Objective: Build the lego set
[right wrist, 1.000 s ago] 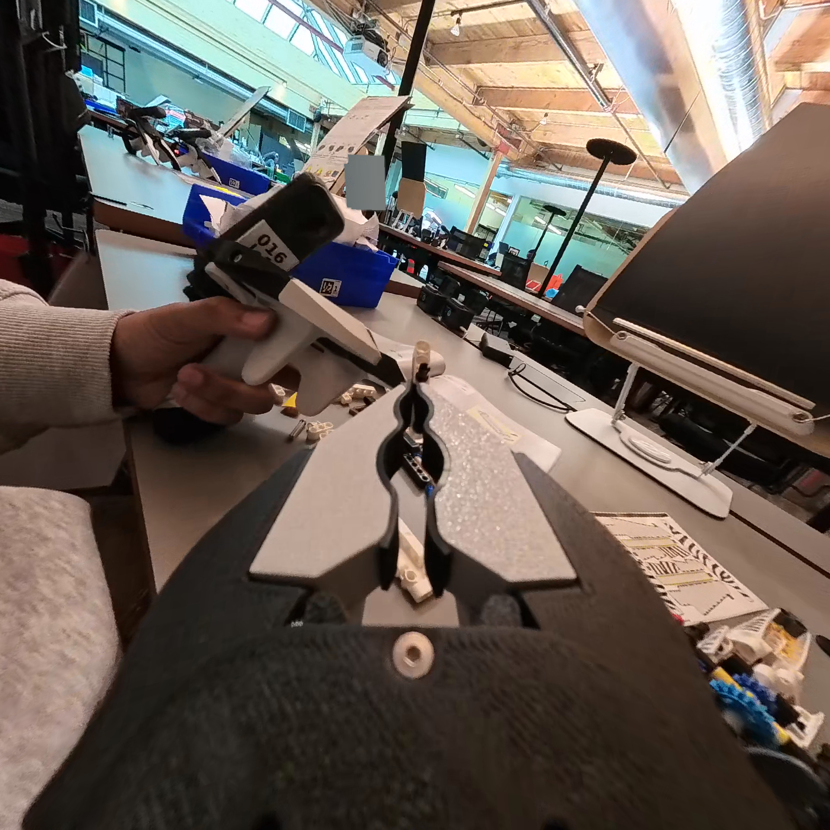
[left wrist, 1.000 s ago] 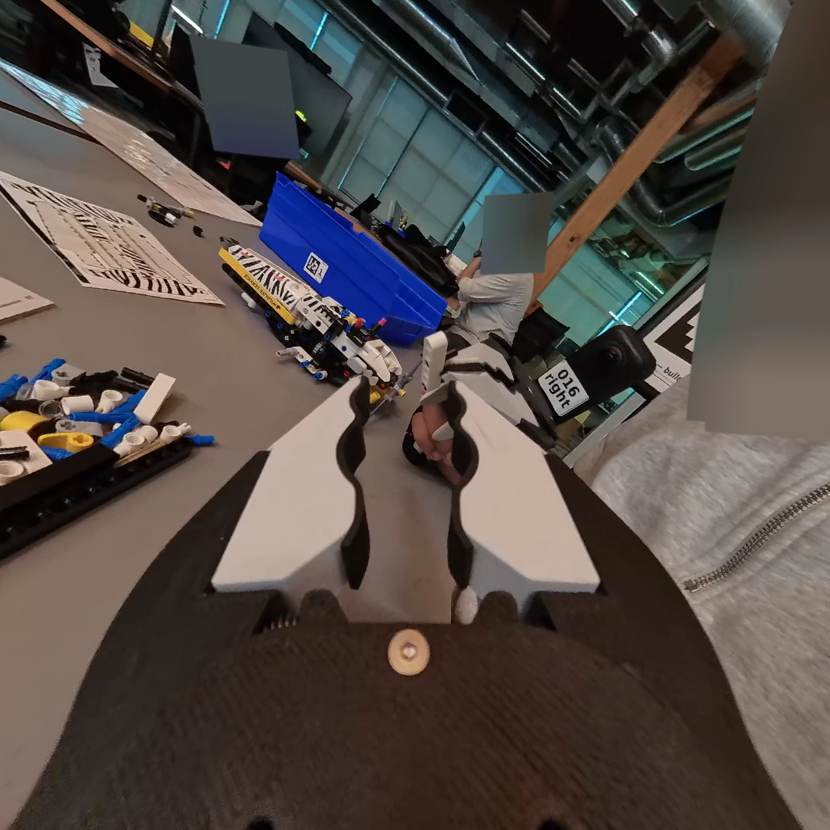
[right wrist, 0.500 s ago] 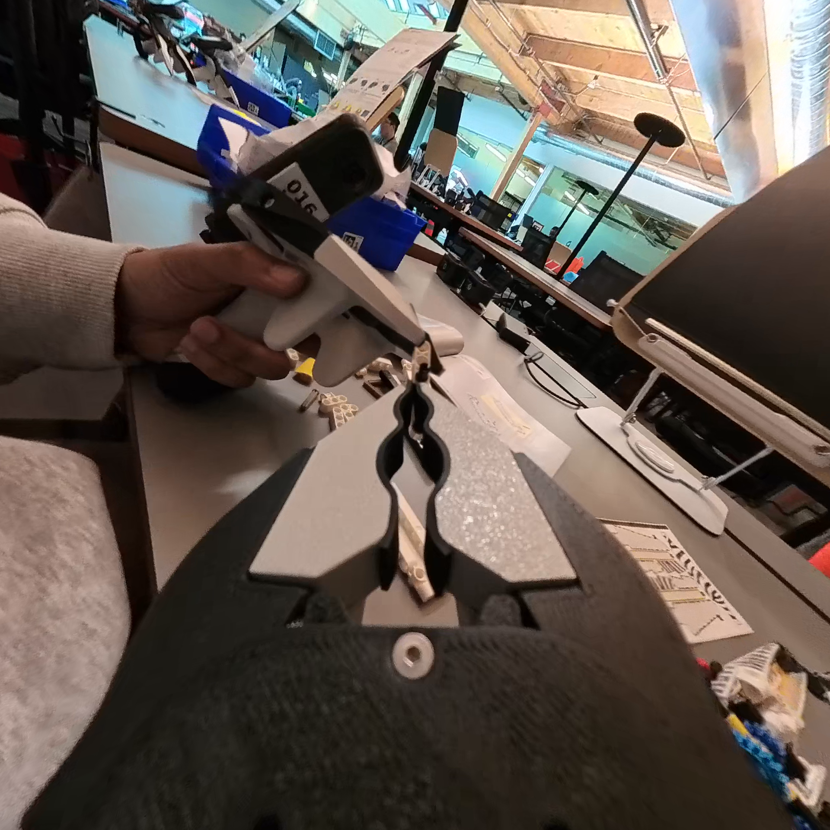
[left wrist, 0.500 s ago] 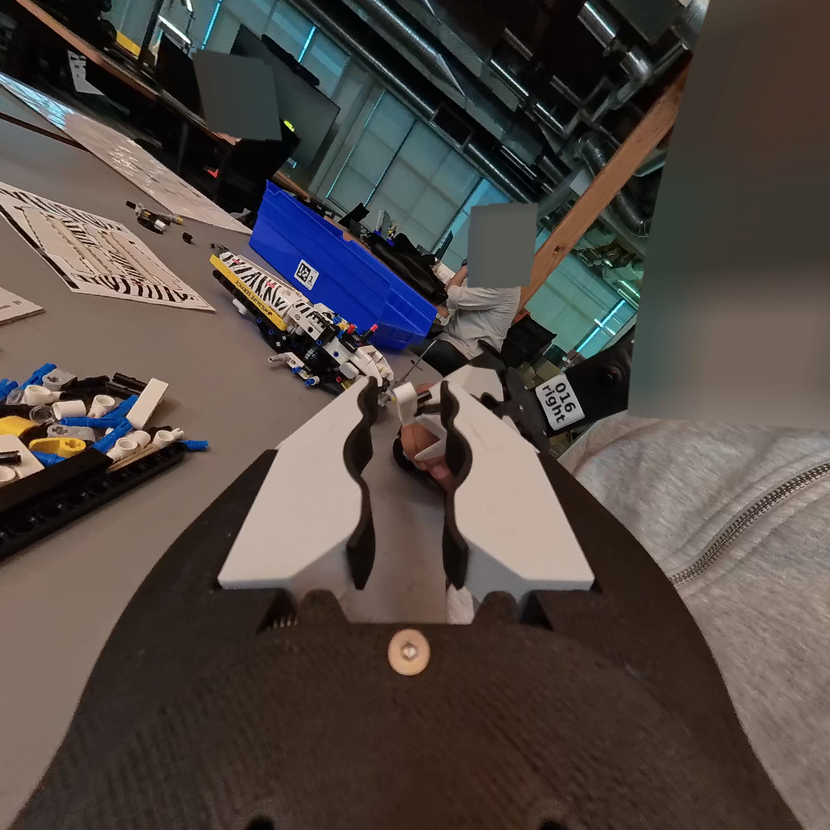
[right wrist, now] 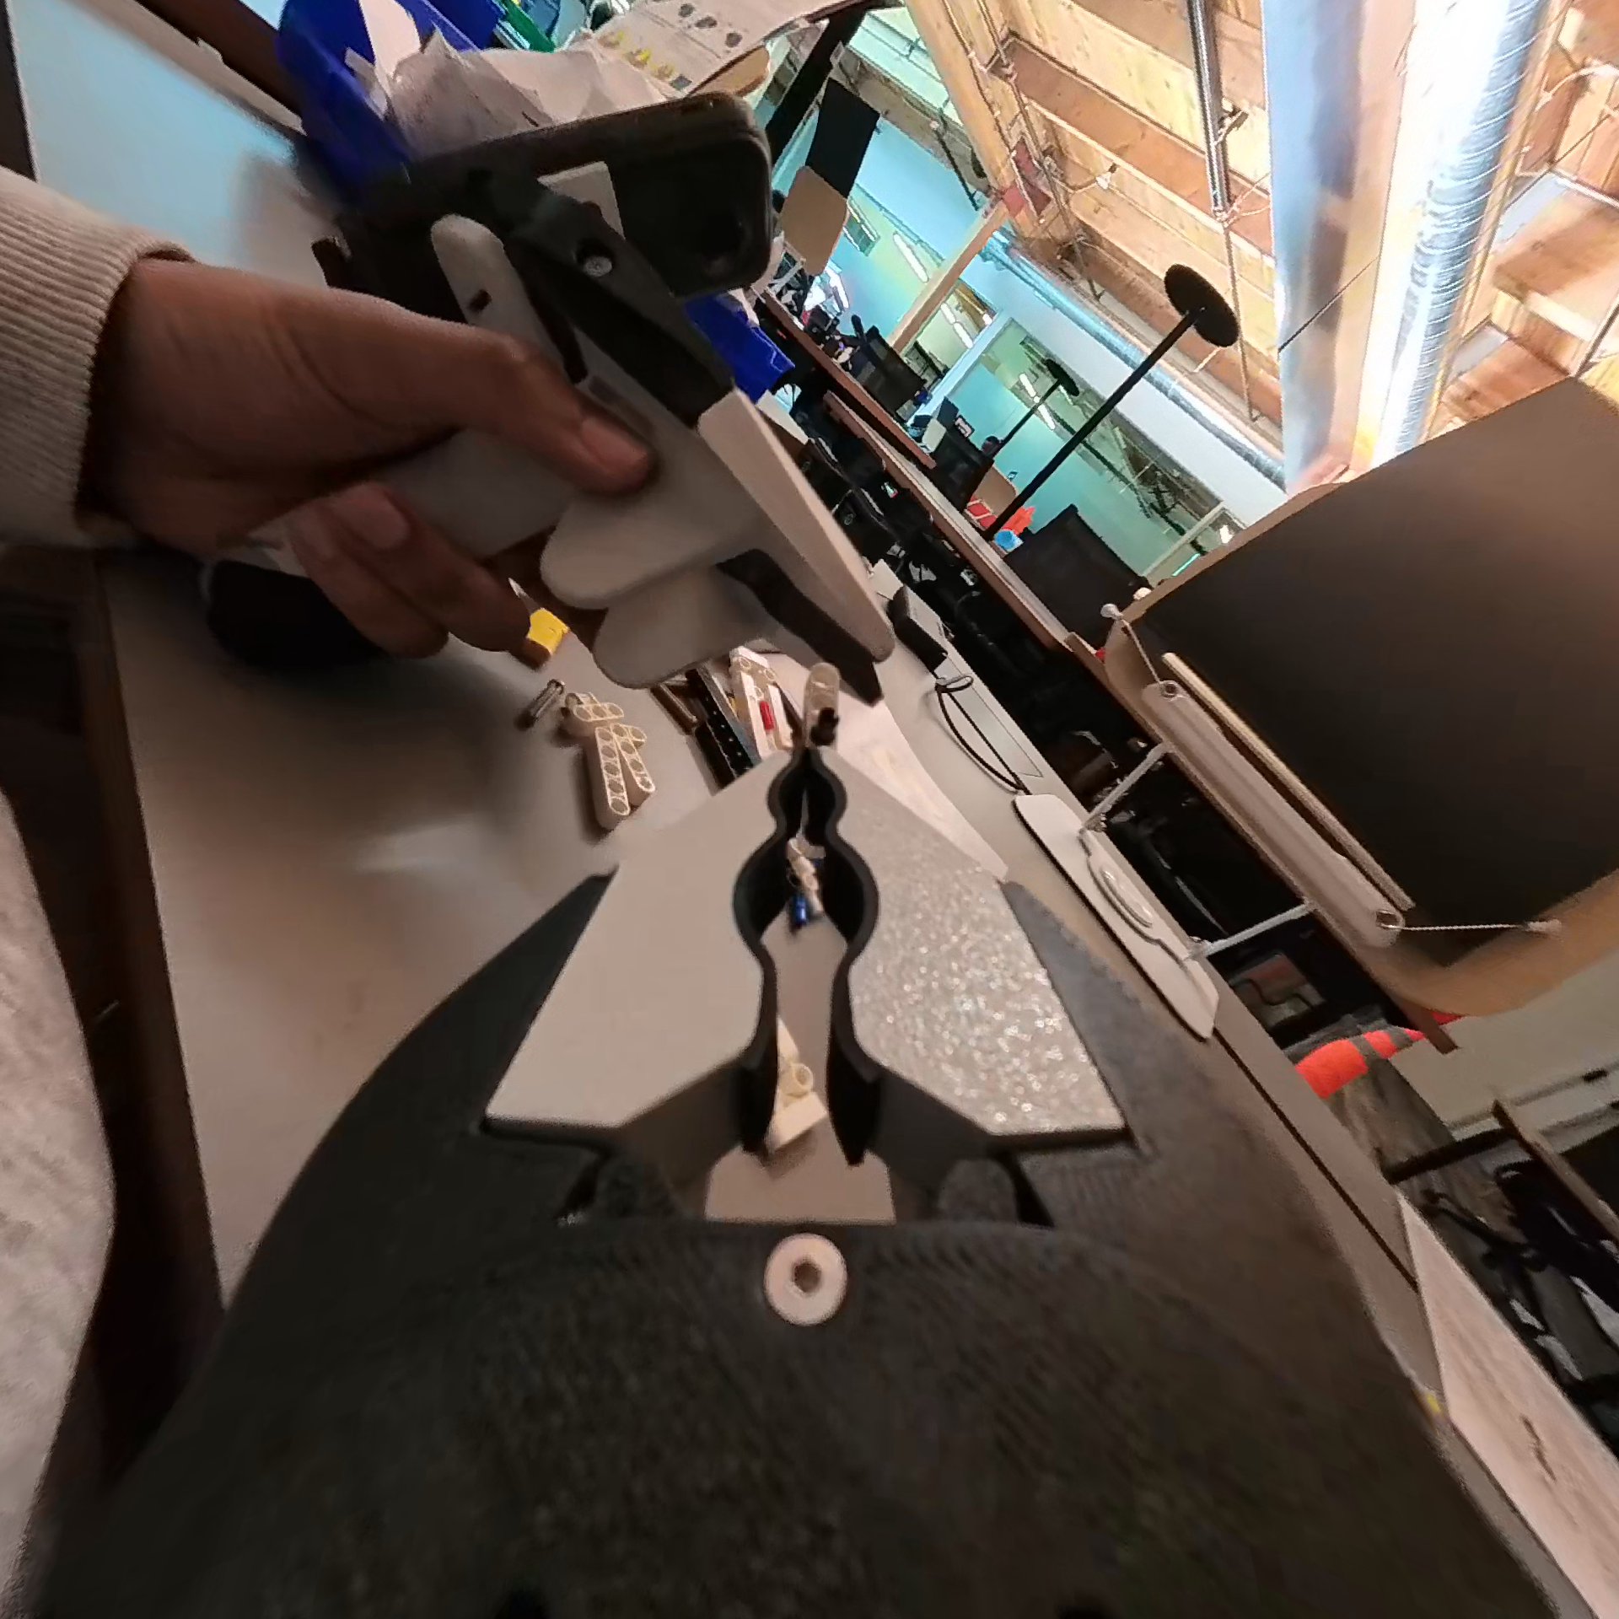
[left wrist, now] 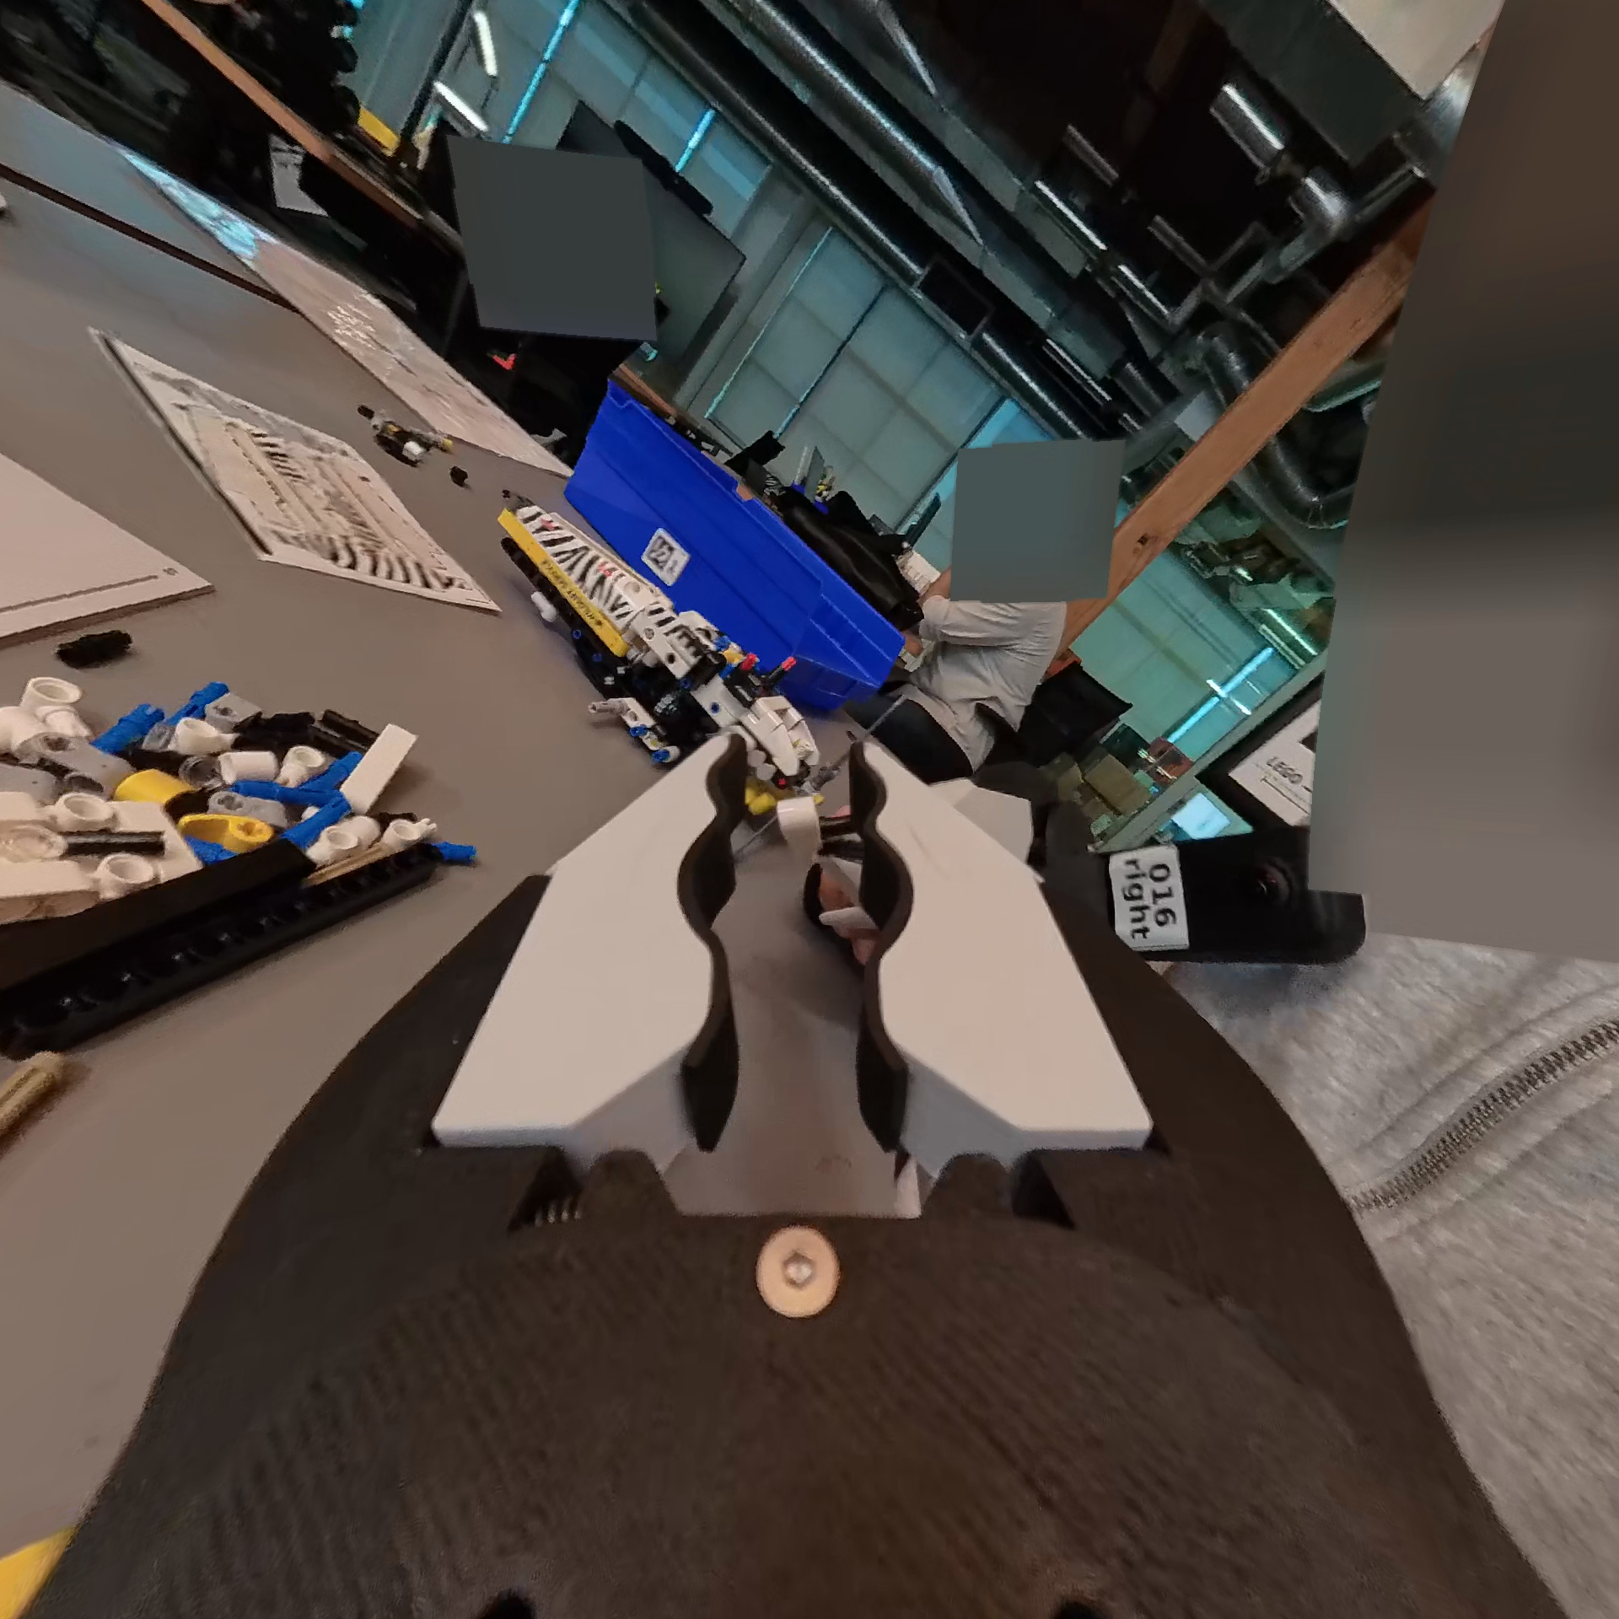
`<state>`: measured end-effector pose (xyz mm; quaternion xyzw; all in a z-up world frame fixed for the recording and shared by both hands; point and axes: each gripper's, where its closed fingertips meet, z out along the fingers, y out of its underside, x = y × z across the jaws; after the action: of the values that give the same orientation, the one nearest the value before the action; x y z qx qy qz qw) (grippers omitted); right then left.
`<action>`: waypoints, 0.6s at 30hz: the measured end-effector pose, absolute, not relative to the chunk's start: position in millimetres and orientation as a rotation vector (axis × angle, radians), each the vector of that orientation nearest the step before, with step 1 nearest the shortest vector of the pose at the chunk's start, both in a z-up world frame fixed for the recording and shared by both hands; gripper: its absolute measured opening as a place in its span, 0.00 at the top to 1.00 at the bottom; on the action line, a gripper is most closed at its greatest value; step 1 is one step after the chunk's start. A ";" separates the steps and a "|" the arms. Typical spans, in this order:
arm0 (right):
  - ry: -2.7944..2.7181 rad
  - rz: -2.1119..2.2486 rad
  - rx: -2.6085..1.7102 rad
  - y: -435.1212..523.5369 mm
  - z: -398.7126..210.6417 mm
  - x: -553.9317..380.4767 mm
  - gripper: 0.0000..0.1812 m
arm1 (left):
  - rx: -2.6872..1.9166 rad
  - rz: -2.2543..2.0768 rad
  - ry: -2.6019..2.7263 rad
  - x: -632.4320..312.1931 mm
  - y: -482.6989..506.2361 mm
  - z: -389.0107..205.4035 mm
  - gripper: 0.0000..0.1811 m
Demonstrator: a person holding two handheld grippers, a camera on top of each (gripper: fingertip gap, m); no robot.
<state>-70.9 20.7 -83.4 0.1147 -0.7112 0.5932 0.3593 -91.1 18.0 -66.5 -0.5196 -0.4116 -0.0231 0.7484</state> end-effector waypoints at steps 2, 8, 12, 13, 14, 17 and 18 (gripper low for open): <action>-1.814 1.507 0.294 21.5 -83.7 -73.6 1.00 | -1.147 -0.033 -0.936 -94.7 17.4 -70.4 0.88; -1.795 1.436 0.341 19.3 -89.7 -73.2 1.00 | -1.202 -0.052 -0.975 -96.2 22.4 -78.8 0.89; -1.816 1.384 0.381 16.7 -97.3 -72.4 1.00 | -1.403 -0.110 -0.992 -87.0 35.1 -98.1 0.85; -1.826 1.350 0.399 15.5 -101.6 -72.7 1.00 | -1.462 -0.098 -0.999 -85.6 34.8 -103.3 0.85; -1.839 1.313 0.426 14.0 -106.7 -71.8 1.00 | -1.519 -0.079 -0.998 -84.0 33.6 -106.9 0.88; -1.832 1.233 0.509 9.8 -116.1 -66.7 1.00 | -1.721 -0.019 -0.992 -79.3 27.0 -120.2 0.96; -1.826 1.218 0.526 8.8 -117.8 -65.5 1.00 | -1.789 -0.009 -0.978 -76.5 25.3 -123.9 0.98</action>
<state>-65.5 8.8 -117.8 0.2107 -0.7311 0.4878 0.4280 -76.5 25.3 -123.9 -0.7474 -0.4085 -0.0039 0.5240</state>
